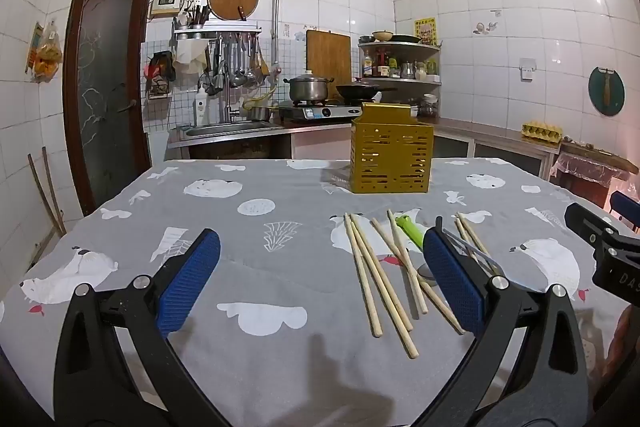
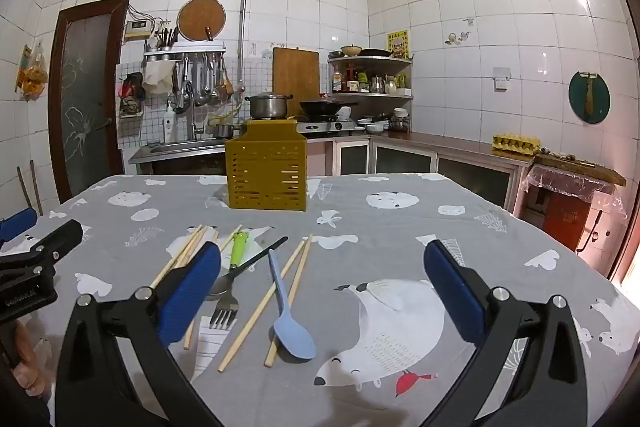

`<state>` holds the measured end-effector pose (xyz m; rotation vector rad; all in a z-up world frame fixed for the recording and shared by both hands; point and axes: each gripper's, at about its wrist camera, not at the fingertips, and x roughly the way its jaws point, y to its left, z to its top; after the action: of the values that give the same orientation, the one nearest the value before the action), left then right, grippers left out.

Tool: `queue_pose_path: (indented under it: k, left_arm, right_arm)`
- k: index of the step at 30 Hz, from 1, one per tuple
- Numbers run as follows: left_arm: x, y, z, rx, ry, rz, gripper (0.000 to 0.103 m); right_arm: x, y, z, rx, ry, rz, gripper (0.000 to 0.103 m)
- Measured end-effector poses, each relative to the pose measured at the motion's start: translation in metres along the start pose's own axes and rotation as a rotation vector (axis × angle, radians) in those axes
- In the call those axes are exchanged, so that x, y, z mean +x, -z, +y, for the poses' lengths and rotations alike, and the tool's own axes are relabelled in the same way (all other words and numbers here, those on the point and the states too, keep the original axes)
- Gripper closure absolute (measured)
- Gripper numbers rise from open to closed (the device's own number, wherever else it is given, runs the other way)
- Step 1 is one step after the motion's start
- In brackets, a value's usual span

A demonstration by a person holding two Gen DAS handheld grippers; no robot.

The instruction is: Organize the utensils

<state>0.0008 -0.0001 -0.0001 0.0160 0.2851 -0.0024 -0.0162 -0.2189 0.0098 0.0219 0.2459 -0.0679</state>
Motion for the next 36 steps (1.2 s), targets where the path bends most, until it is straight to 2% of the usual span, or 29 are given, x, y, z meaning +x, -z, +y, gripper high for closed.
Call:
queue_pose_path:
  k: [36]
  left_arm:
    - [-0.0014, 0.0004, -0.0029, 0.007, -0.001, -0.024, 0.005]
  right_arm:
    - [-0.0043, 0.0001, -0.002, 0.0, 0.014, -0.011, 0.004]
